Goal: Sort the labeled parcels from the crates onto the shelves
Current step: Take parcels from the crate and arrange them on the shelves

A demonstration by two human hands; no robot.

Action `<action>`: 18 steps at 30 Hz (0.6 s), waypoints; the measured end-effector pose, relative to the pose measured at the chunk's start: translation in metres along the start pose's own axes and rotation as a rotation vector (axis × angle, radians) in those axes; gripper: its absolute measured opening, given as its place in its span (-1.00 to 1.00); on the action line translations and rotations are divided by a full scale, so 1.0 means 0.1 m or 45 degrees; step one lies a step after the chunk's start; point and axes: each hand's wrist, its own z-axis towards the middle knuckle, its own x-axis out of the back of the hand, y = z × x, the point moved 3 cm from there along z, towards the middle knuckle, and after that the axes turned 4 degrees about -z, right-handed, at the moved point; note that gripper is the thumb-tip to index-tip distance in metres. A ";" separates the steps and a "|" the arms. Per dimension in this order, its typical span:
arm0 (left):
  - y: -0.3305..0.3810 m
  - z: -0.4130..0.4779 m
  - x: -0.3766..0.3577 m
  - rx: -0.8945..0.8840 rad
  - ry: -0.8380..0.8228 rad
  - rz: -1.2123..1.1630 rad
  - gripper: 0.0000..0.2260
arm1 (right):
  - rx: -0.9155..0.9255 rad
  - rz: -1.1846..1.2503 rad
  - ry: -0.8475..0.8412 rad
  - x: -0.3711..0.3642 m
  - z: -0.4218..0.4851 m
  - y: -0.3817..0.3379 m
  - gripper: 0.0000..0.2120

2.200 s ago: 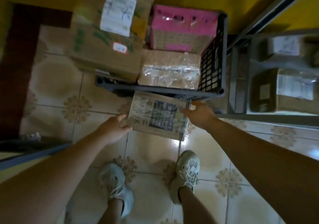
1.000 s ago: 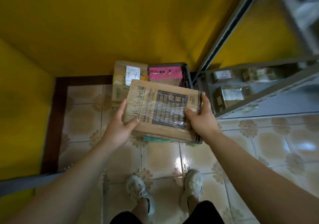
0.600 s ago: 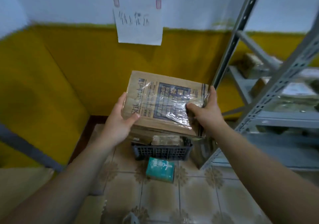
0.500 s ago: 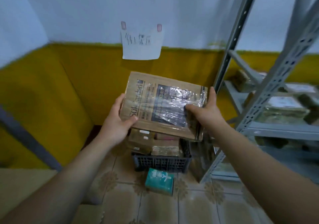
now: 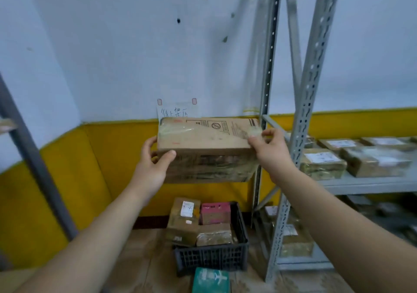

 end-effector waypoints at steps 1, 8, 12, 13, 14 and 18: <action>0.03 -0.05 0.07 0.013 0.019 -0.048 -0.61 | -0.001 0.005 -0.014 -0.02 -0.09 0.00 -0.51; -0.27 -0.28 0.49 0.099 -0.058 -0.101 -0.54 | -0.086 -0.048 -0.136 -0.17 -0.73 0.17 -0.22; -0.43 -0.54 0.50 0.067 -0.300 -0.003 -0.24 | -0.224 0.006 -0.009 0.00 -1.02 0.30 -0.59; -0.44 -0.61 0.49 0.039 -0.323 0.029 -0.24 | -0.261 -0.013 0.017 0.04 -1.06 0.33 -0.62; -0.44 -0.67 0.46 0.014 -0.336 0.020 -0.29 | -0.285 -0.051 0.049 0.10 -1.10 0.34 -0.62; -0.27 -0.83 0.35 0.013 -0.297 -0.215 -0.66 | -0.294 -0.105 0.141 0.36 -1.20 0.37 -0.69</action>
